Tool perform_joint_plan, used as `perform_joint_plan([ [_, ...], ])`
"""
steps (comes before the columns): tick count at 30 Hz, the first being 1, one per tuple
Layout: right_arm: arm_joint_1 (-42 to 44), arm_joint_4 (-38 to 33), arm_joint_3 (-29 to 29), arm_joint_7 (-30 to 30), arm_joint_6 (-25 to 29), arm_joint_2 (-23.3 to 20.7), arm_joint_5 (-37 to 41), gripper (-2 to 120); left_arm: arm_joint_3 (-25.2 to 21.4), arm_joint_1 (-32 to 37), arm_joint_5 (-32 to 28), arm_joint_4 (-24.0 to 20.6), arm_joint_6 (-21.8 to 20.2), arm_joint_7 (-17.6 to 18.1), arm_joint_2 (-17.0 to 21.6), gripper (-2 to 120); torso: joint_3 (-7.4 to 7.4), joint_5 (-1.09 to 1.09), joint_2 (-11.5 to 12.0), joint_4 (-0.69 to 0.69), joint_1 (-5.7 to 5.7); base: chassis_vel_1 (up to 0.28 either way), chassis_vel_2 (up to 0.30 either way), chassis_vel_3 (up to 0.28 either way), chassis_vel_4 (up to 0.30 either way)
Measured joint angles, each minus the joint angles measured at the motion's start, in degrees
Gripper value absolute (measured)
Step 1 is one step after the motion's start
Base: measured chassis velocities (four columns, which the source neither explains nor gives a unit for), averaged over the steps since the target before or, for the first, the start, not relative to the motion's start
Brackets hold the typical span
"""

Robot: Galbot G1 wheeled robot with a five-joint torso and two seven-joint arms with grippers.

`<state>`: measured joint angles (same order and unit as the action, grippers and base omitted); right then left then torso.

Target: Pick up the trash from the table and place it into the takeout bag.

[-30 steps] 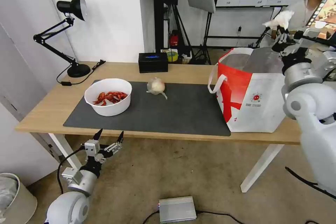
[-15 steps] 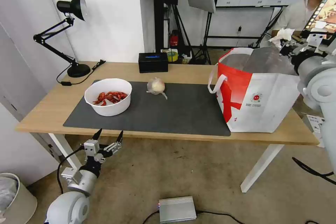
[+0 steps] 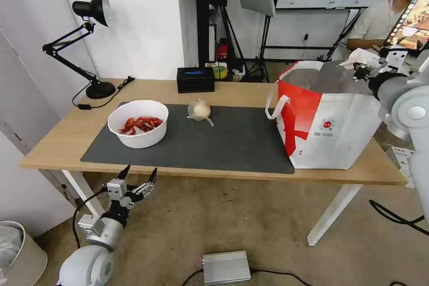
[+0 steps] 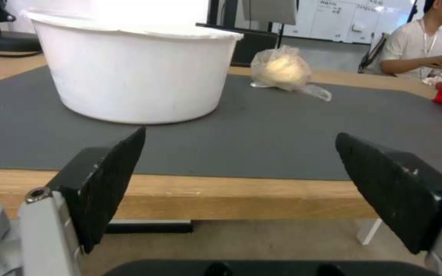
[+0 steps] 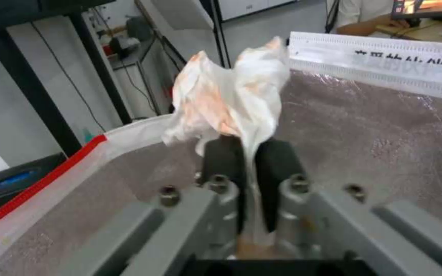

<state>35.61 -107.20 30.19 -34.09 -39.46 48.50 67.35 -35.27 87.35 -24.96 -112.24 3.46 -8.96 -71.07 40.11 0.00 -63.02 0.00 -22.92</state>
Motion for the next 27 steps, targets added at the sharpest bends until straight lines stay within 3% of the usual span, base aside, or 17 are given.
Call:
perform_joint_plan([
  [19, 1.4, -0.8, 0.7, -0.3, 1.4, 0.2, -0.2, 76, -0.1, 0.5, 0.1, -0.3, 0.1, 0.0, -0.2, 100, -0.01, 0.0, 0.0, 0.0, 0.0, 0.0, 0.0, 0.0, 0.0],
  [23, 1.4, -0.9, 1.3, -3.2, 5.9, 1.7, 5.4, 96, 0.0, 0.5, 0.2, -0.5, 0.1, 0.0, -0.3, 100, 0.0, 0.0, 0.0, 0.0, 0.0, 0.0, 0.0, 0.0, 0.0],
  [27, 1.0, -0.4, 2.5, -7.7, 8.7, 3.1, 12.1, 100, 0.0, 0.5, 0.3, -0.5, 0.1, 0.0, -0.3, 100, -0.01, 0.0, 0.0, 0.0, 0.0, 0.0, 0.0, 0.0, 0.0],
])
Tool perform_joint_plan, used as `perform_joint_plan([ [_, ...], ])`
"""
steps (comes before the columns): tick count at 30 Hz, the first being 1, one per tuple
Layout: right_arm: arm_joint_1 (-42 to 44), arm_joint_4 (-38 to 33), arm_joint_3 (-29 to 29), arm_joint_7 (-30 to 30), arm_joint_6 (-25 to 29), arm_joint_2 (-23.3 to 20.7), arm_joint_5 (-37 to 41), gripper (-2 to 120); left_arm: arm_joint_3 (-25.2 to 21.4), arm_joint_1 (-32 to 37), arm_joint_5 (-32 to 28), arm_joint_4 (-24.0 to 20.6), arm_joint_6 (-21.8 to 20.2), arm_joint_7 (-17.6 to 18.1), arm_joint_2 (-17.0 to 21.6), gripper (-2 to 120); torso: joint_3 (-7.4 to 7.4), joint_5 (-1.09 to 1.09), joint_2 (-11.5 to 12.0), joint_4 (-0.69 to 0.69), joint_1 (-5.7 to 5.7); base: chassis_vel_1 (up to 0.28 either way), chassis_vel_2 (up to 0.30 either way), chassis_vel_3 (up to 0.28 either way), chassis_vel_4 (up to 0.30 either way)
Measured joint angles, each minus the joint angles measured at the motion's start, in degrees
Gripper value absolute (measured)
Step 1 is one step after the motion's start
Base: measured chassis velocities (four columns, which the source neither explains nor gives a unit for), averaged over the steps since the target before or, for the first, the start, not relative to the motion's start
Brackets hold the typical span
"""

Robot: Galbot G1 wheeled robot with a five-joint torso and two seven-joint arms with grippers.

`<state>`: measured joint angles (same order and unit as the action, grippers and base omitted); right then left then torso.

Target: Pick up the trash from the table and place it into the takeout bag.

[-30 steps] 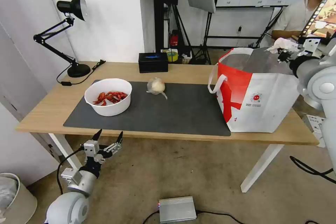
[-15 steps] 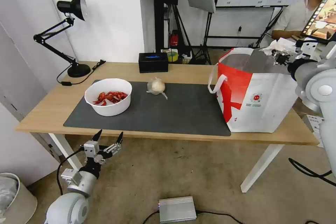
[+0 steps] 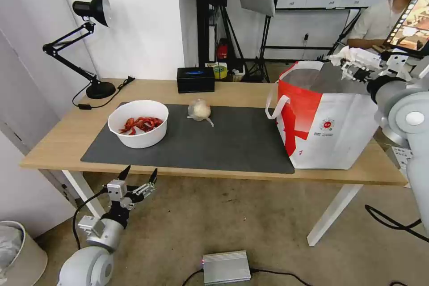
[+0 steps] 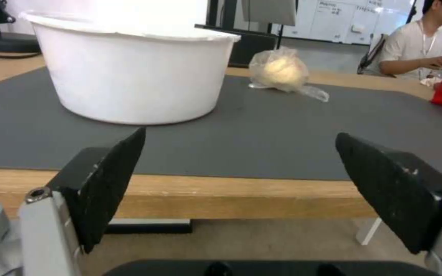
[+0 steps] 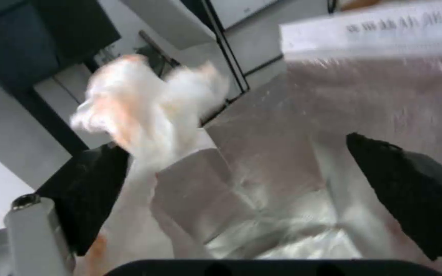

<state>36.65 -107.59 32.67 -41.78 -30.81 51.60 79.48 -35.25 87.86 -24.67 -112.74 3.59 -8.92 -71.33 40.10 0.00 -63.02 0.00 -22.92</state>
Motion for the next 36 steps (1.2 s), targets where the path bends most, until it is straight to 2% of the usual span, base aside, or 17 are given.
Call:
perform_joint_plan([
  [4, 0.0, 0.7, 0.8, -3.5, 2.5, 1.3, 3.8, 100, 0.1, 0.0, 0.0, 0.0, 0.0, 0.0, 0.0, 100, 0.01, 0.0, 0.0, 0.0, 0.0, 0.0, 0.0, 0.0, 0.0],
  [12, 0.2, 0.7, 1.3, -5.6, 4.8, 2.3, 6.8, 99, 0.4, 0.1, 0.1, 0.0, 0.0, 0.0, 0.0, 100, 0.01, 0.0, 0.0, 0.0, 0.0, 0.0, 0.0, 0.0, 0.0],
  [22, 0.0, 0.0, 0.6, -4.1, 6.1, 2.6, 5.5, 97, 0.4, 0.1, 0.2, -0.1, -0.1, 0.0, 0.0, 100, 0.01, 0.0, 0.0, 0.0, 0.0, 0.0, 0.0, 0.0, 0.0],
  [29, 0.8, -2.1, -0.9, 1.6, 8.3, 2.3, -1.5, 92, 0.4, -0.1, 0.1, 0.0, -0.1, 0.0, 0.1, 100, 0.01, 0.0, 0.0, 0.0, 0.0, 0.0, 0.0, 0.0, 0.0],
  [30, 2.0, -3.0, -1.3, 5.6, 9.4, 2.1, -6.4, 91, 0.4, -0.1, 0.1, 0.0, -0.1, 0.0, 0.0, 100, 0.0, -0.01, 0.0, 0.01, 0.0, 0.0, 0.0, 0.0, 0.0],
  [31, 2.0, -3.0, -1.3, 5.6, 9.4, 2.1, -6.4, 91, 0.4, -0.1, 0.1, 0.0, -0.1, 0.0, 0.0, 100, 0.0, -0.01, 0.0, 0.01, 0.0, 0.0, 0.0, 0.0, 0.0],
  [33, 4.6, -4.7, -1.7, 11.4, 11.2, 1.6, -13.3, 93, 0.4, -0.1, 0.1, 0.0, -0.1, 0.0, -0.1, 100, 0.0, 0.0, 0.0, 0.0, 0.0, 0.0, 0.0, 0.0, 0.0],
  [36, 6.9, -6.1, -1.8, 15.6, 12.9, 1.3, -16.3, 95, 0.4, 0.0, 0.2, 0.0, -0.1, 0.0, -0.2, 100, 0.0, 0.0, 0.0, -0.01, 0.01, 0.0, 0.0, 0.0, 0.0],
])
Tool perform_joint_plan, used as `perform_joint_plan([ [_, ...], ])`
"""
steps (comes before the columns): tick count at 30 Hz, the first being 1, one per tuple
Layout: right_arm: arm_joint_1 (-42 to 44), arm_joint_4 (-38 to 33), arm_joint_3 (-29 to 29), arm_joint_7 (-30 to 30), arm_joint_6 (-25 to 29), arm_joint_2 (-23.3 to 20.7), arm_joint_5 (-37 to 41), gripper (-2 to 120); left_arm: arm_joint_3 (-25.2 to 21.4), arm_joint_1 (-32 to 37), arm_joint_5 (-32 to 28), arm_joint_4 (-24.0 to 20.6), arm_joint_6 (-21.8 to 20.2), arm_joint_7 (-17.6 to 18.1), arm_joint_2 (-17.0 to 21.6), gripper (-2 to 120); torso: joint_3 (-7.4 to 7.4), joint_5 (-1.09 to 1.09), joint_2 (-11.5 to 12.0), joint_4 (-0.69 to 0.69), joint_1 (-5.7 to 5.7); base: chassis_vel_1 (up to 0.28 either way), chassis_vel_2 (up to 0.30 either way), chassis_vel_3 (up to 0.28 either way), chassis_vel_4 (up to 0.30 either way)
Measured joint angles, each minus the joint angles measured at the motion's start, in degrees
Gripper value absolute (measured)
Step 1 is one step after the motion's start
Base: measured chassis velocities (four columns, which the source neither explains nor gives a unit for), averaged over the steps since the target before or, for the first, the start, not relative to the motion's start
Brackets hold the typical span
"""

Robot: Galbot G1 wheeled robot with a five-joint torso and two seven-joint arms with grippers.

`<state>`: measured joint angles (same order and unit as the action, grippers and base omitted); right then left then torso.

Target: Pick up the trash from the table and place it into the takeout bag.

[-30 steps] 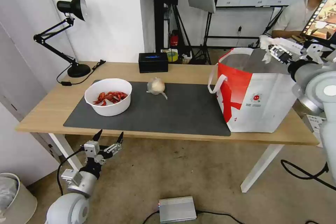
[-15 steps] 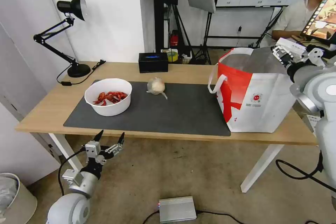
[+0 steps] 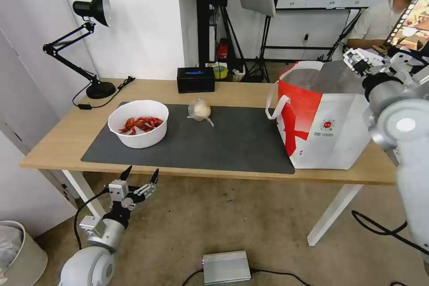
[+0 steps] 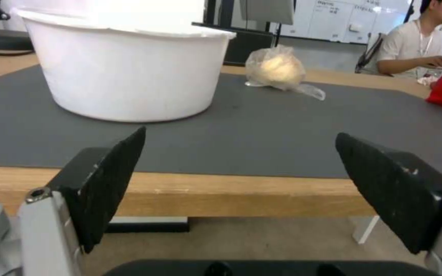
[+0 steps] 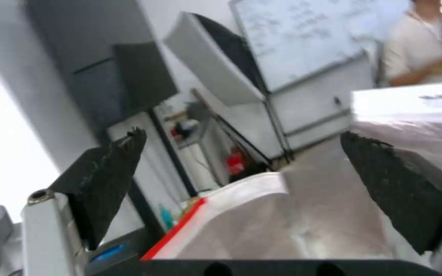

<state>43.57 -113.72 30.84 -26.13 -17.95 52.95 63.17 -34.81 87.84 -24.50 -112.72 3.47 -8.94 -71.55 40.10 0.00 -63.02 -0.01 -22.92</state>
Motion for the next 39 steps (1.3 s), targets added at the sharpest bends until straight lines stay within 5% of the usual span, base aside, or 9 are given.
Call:
perform_joint_plan([
  [10, 9.1, -5.6, 0.5, 14.5, 9.7, 1.8, -10.9, 100, 0.4, 0.2, 0.8, 0.2, 0.2, 0.0, -0.6, 100, 0.0, 0.0, 0.0, 0.01, 0.0, 0.0, 0.0, 0.0, 0.0],
  [22, 20.4, -12.1, 1.5, 18.2, 14.8, 5.0, -23.3, 100, -0.2, 0.5, 1.2, -0.3, 0.4, 0.1, -0.8, 100, -0.01, -0.01, 0.0, 0.01, 0.0, 0.0, 0.0, 0.0, 0.0],
  [39, 35.1, -12.8, -0.1, 23.1, 23.3, 16.5, -41.2, 100, -0.6, 0.6, 1.4, -1.3, 1.3, 0.7, -1.1, 100, 0.0, -0.01, 0.0, 0.01, 0.01, 0.0, 0.0, 0.0, 0.0],
])
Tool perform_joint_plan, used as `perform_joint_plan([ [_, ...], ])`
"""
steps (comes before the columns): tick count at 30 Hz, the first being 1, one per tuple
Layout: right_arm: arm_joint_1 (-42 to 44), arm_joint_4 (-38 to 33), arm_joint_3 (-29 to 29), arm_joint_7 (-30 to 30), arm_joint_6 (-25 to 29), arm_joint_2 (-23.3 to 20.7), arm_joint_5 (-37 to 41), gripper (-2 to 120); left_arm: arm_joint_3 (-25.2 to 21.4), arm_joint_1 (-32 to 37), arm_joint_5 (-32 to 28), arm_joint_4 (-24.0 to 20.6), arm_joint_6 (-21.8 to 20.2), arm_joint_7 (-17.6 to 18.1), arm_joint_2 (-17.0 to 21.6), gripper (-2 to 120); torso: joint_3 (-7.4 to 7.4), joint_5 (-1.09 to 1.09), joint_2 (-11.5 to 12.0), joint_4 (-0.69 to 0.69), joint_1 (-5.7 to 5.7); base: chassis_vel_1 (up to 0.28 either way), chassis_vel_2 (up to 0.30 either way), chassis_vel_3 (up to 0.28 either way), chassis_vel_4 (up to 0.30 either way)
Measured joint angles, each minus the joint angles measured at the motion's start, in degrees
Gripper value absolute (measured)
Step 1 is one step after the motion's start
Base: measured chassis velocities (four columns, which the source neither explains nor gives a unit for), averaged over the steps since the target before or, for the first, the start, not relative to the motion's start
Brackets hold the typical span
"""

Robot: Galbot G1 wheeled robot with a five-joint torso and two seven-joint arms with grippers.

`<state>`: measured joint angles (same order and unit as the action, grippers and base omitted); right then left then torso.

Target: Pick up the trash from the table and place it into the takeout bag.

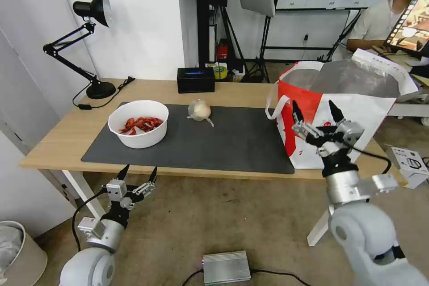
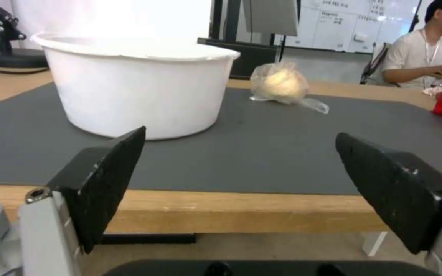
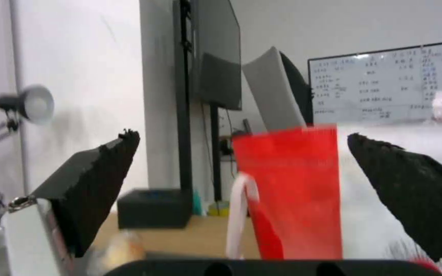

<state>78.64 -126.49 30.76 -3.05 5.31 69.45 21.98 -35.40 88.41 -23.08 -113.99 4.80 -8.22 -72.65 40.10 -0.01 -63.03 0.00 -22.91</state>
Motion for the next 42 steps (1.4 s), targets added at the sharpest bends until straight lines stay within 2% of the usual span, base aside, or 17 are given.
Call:
perform_joint_plan([
  [6, 3.2, 2.9, -0.3, 0.8, 2.7, 3.0, -3.3, 100, 0.1, -0.1, 0.0, 0.0, 0.1, 0.1, -0.1, 100, 0.0, 0.01, 0.0, 0.0, -0.01, 0.0, 0.0, 0.0, 0.0],
  [10, 4.3, 6.3, -1.3, 0.9, 4.4, 6.4, -5.4, 100, 0.3, 0.1, 0.0, 0.1, 0.2, 0.1, -0.2, 100, 0.01, 0.01, 0.0, 0.0, -0.01, 0.0, 0.0, 0.0, 0.0],
  [26, 9.1, 9.9, -5.1, -0.3, 3.9, 13.0, -10.2, 100, 0.9, -0.9, -0.1, 0.8, 0.1, 0.4, -0.2, 100, 0.0, 0.01, 0.0, 0.0, -0.01, 0.0, 0.0, 0.0, 0.0],
  [42, 11.6, 8.9, -6.7, 0.9, 3.8, 14.1, -13.0, 100, 0.2, -0.4, -0.2, 0.2, -0.3, 0.6, -0.4, 100, 0.0, 0.01, 0.0, 0.0, -0.01, 0.0, 0.0, 0.0, 0.0],
])
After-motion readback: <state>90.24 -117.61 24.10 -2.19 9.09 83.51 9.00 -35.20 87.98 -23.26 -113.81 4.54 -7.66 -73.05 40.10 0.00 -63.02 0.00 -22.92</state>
